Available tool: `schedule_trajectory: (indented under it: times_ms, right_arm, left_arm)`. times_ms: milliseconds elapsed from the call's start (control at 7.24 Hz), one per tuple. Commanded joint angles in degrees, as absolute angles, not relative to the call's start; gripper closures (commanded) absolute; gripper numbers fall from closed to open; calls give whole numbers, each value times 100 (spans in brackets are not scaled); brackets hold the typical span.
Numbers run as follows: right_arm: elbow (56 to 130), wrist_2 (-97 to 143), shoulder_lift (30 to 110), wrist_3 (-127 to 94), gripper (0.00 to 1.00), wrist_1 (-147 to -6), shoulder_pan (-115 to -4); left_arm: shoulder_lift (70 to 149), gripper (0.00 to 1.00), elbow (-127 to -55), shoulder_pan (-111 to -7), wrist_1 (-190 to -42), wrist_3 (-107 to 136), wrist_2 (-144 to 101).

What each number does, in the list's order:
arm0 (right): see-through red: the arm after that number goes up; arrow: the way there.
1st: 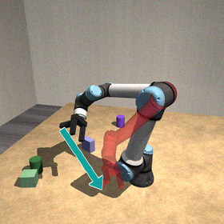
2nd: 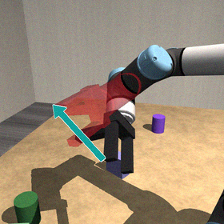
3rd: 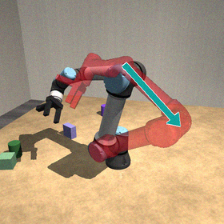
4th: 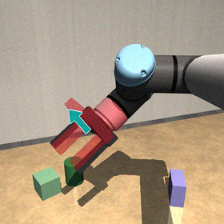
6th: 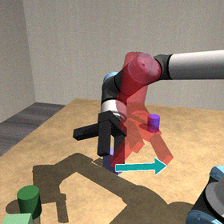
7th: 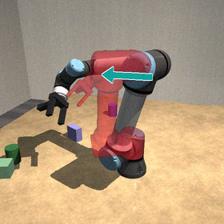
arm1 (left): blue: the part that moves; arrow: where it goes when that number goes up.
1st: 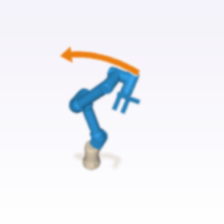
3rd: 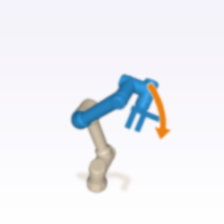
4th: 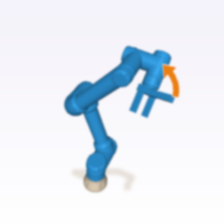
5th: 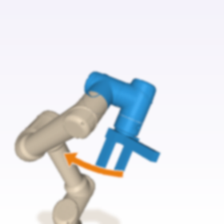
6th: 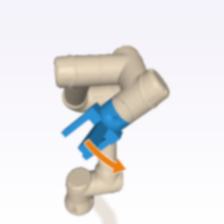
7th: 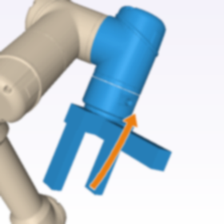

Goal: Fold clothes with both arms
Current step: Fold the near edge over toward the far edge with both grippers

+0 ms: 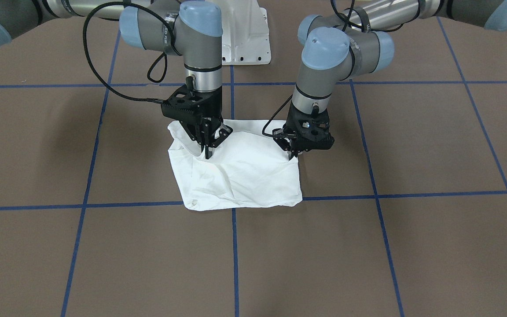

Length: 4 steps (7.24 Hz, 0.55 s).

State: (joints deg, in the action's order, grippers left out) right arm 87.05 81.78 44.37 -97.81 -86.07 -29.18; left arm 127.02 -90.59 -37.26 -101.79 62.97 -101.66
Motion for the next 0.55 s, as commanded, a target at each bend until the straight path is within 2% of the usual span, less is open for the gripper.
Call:
schedule_trajectory:
  times_ms: [0, 414]
  right_arm:
    - [8148, 8200, 4350, -9712, 100, -8218, -2997]
    - [8218, 8427, 4359, -9668, 100, -8200, -3041]
  left_arm:
    - [12788, 100, -8632, -3762, -10484, 6205, -10064]
    - [12911, 100, -8552, -3814, -10582, 6205, -10072]
